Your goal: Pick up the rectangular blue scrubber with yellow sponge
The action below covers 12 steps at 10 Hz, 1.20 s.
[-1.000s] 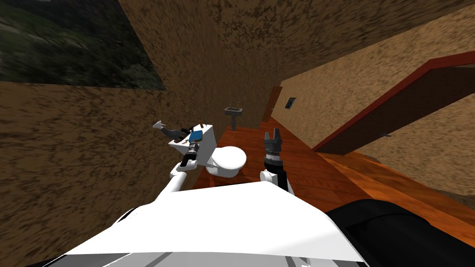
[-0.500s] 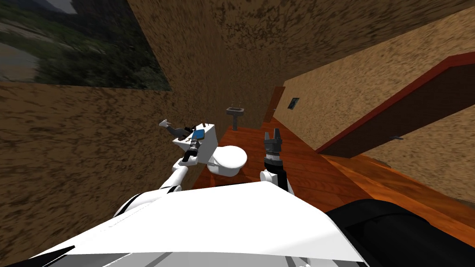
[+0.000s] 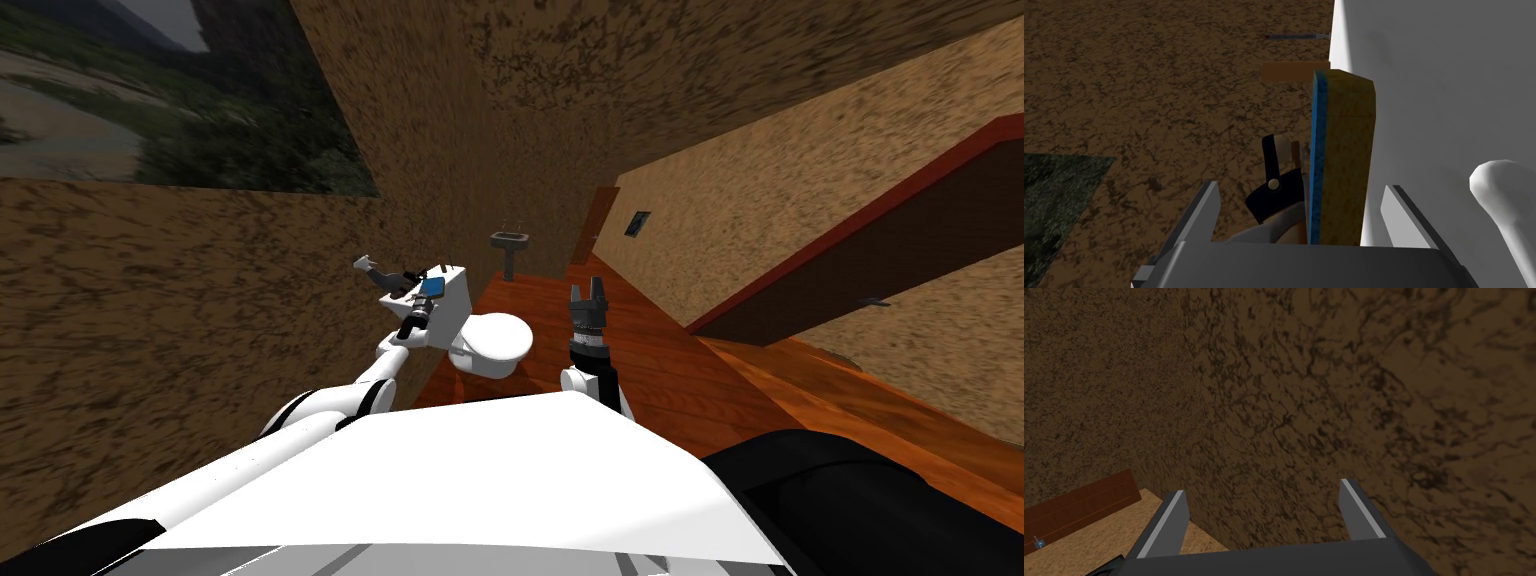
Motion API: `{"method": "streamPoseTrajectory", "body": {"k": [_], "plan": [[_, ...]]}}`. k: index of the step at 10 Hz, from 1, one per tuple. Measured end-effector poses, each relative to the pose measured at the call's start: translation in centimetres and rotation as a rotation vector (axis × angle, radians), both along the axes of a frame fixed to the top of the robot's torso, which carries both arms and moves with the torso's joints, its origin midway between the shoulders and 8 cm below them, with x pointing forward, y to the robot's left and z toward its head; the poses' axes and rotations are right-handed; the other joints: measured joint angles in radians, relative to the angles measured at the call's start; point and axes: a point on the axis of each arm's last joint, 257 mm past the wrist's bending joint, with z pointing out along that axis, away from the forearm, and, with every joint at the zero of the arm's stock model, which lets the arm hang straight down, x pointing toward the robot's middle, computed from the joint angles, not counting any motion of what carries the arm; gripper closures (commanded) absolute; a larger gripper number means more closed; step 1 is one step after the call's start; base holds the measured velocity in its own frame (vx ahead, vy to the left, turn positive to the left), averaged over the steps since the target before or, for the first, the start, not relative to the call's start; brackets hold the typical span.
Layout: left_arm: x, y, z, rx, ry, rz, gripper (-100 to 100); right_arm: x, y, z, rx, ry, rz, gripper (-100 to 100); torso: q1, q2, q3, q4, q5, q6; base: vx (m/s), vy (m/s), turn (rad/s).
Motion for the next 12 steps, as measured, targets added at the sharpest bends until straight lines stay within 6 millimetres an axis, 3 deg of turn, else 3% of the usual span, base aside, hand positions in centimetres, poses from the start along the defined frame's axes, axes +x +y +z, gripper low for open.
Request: {"method": "streamPoseTrajectory", "body": {"k": [1, 3, 4, 5, 9, 10, 11, 12], "plan": [[0.2, -0.1, -0.3, -0.004, 0.013, 0.0, -100, 0.0, 0.0, 0.0, 0.0, 0.0, 0.0, 0, 0.001, -0.001, -0.001, 0.0, 0.0, 0.0, -0.064, -0.013, 0.181], [1.9, 0.0, 1.3, 0.008, -0.001, -0.01, -100, 0.0, 0.0, 0.0, 0.0, 0.0, 0.0, 0, 0.0, 0.002, 0.001, 0.001, 0.0, -0.002, -0.054, -0.027, 0.059], [2.2, 0.0, 1.2, 0.004, 0.01, -0.01, -100, 0.0, 0.0, 0.0, 0.0, 0.0, 0.0, 0, 0.001, 0.001, 0.001, 0.001, 0.0, -0.001, -0.006, -0.006, -0.004], [2.2, 0.0, 1.1, 0.003, 0.013, -0.01, 100, 0.0, 0.0, 0.0, 0.0, 0.0, 0.0, 0, 0.001, 0.0, 0.0, 0.001, 0.0, -0.001, -0.006, -0.004, -0.002], [2.0, 0.0, 0.4, -0.001, 0.028, -0.008, 100, 0.0, 0.0, 0.0, 0.0, 0.0, 0.0, 0, -0.001, 0.004, 0.005, 0.006, -0.004, -0.001, 0.0, 0.0, 0.0], [2.0, 0.0, 0.3, -0.002, 0.03, -0.007, 0, 0.0, 0.0, 0.0, 0.0, 0.0, 0.0, 0, -0.001, 0.004, 0.005, 0.006, -0.004, -0.001, 0.0, 0.0, 0.0], [1.9, 0.0, 0.2, -0.002, 0.03, -0.007, 100, 0.0, 0.0, 0.0, 0.0, 0.0, 0.0, 0, -0.001, 0.005, 0.006, 0.007, -0.004, -0.001, 0.072, 0.019, -0.17], [1.3, 0.0, -0.8, -0.011, 0.044, 0.0, 100, 0.0, 0.0, 0.0, 0.0, 0.0, 0.0, 0, -0.002, 0.001, 0.003, 0.005, -0.003, 0.003, 0.095, 0.039, -0.125]]}}
